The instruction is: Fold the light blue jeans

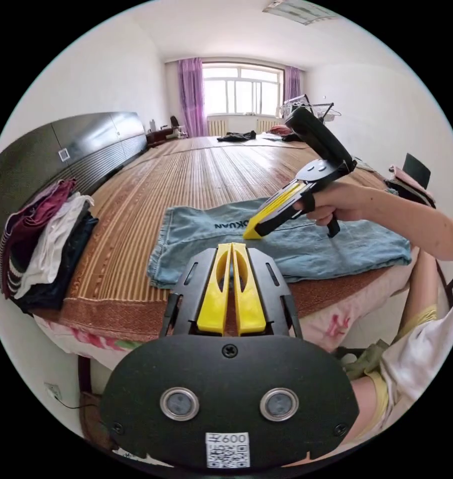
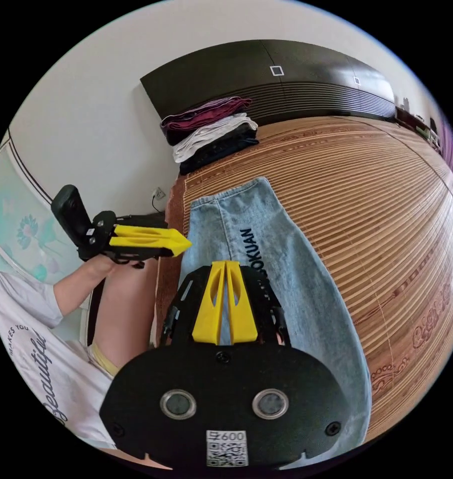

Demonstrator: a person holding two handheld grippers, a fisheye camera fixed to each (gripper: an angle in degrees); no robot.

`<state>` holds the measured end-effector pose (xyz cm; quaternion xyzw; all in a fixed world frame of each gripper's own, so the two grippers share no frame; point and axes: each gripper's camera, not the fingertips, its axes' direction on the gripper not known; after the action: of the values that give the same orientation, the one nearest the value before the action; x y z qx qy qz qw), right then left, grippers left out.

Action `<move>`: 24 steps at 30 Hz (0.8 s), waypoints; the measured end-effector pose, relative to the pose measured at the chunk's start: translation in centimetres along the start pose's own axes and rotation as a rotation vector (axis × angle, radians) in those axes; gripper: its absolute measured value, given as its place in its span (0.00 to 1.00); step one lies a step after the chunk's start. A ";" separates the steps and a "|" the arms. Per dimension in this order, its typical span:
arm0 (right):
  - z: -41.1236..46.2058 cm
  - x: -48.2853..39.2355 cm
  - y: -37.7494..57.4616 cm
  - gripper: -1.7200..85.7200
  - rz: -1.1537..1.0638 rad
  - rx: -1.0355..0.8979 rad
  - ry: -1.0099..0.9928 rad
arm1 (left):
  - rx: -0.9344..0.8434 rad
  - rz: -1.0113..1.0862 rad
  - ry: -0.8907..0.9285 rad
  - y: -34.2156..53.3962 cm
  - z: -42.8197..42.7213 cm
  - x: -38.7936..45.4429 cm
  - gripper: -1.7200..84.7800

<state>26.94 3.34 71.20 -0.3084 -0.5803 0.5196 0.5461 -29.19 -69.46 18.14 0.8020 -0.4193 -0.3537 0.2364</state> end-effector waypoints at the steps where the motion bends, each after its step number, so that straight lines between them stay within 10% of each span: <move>1: -0.2 0.8 -0.4 0.01 0.043 0.002 0.008 | -0.064 0.000 0.013 0.4 1.5 -0.8 0.03; 7: -7.2 5.7 -0.8 0.01 0.450 0.275 0.292 | 0.055 -0.058 0.060 4.5 2.8 -5.9 0.03; 13: -1.7 0.0 -9.2 0.01 0.167 0.084 -0.318 | 0.134 -0.100 0.059 6.1 3.5 -10.1 0.03; 18: 3.4 -0.5 -12.3 0.01 0.254 -0.081 -0.243 | 0.155 -0.094 0.036 6.5 4.3 -13.1 0.03; 24: -2.6 6.7 -8.9 0.01 0.686 0.271 -0.213 | 0.190 -0.117 0.045 7.3 5.6 -17.7 0.03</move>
<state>29.87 7.86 81.37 -0.3542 -0.4229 0.7732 0.3129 -44.22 -59.02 26.04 0.8517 -0.3980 -0.3072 0.1477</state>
